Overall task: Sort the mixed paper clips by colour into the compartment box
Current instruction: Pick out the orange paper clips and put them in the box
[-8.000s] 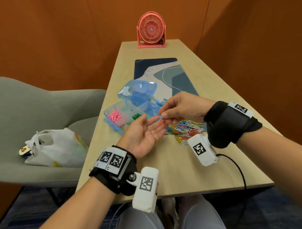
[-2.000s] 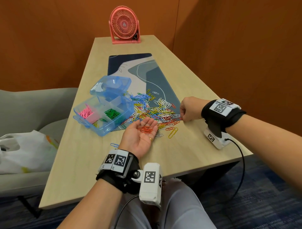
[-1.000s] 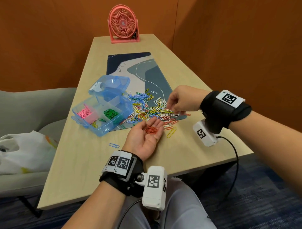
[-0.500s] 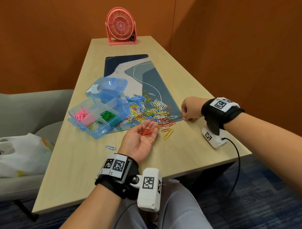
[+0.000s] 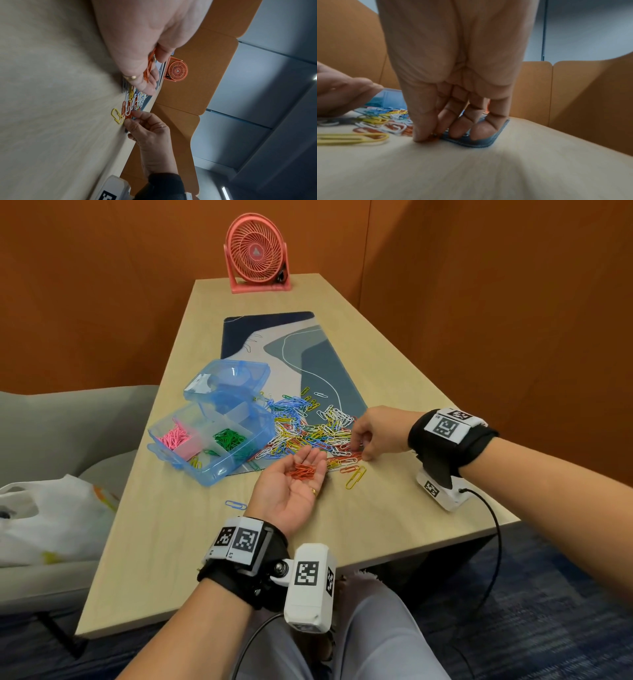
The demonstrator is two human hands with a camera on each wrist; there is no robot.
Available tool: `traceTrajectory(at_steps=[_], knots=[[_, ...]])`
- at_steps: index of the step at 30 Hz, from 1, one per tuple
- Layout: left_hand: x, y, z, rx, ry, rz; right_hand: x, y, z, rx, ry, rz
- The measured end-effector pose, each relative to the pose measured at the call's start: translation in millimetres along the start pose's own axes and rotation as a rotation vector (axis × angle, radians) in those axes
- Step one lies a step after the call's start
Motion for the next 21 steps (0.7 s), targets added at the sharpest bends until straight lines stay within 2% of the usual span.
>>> traceTrajectory(at_steps=[12,21], knots=[[1,2,0,-0.003,-0.001,-0.002,3,-3,-3,0.043,-0.008,-0.055],[1,3,1,0.002,-0.002,0.001,-1,-12,-8,0.109,-0.073,-0.122]])
Point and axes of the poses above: each hand's wrist, its own z-axis towards the middle knuckle, its own y-axis out of the back of the hand, x = y × z, the point moved 4 cm from there along z, towards the middle knuckle, and after that the axes turned 8 degrees about x, right-handed, at the moved point
